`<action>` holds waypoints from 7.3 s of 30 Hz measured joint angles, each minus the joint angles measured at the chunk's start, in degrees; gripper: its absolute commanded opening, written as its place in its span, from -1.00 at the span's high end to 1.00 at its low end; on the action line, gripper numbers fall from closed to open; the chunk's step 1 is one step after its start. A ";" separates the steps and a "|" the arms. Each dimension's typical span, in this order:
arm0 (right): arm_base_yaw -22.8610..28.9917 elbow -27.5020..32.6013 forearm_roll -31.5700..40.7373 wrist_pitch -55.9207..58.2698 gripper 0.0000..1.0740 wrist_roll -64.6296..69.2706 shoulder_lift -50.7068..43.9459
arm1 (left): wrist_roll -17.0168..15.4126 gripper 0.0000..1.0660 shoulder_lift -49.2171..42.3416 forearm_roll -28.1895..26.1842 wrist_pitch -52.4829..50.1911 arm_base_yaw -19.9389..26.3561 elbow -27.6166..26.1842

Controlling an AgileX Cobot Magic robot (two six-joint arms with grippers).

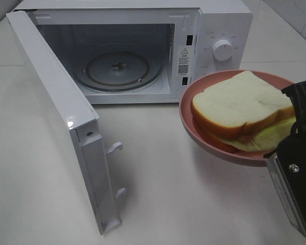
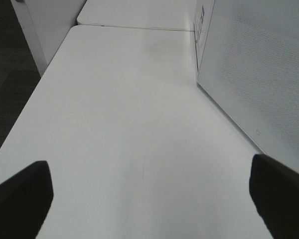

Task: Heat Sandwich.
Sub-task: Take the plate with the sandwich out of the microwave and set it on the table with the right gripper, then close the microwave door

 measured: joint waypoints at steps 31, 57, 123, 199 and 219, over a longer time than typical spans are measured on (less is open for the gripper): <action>0.00 0.00 -16.10 19.94 0.99 41.48 -0.52 | 0.00 -0.85 0.00 0.00 0.00 0.00 0.00; 0.00 -2.64 -23.95 29.11 0.99 71.39 6.25 | 0.00 -0.85 0.00 0.00 0.00 0.00 0.00; -17.48 -22.69 -26.64 17.53 0.99 94.48 47.67 | 0.00 -0.85 0.00 0.00 0.00 0.00 0.00; -17.82 -22.06 -22.69 8.88 -0.34 99.12 51.91 | 0.00 -0.85 0.00 0.00 0.00 0.00 0.00; -17.82 -22.06 -2.98 14.95 -0.36 71.28 29.74 | 0.00 -0.85 0.00 0.00 0.00 0.00 0.00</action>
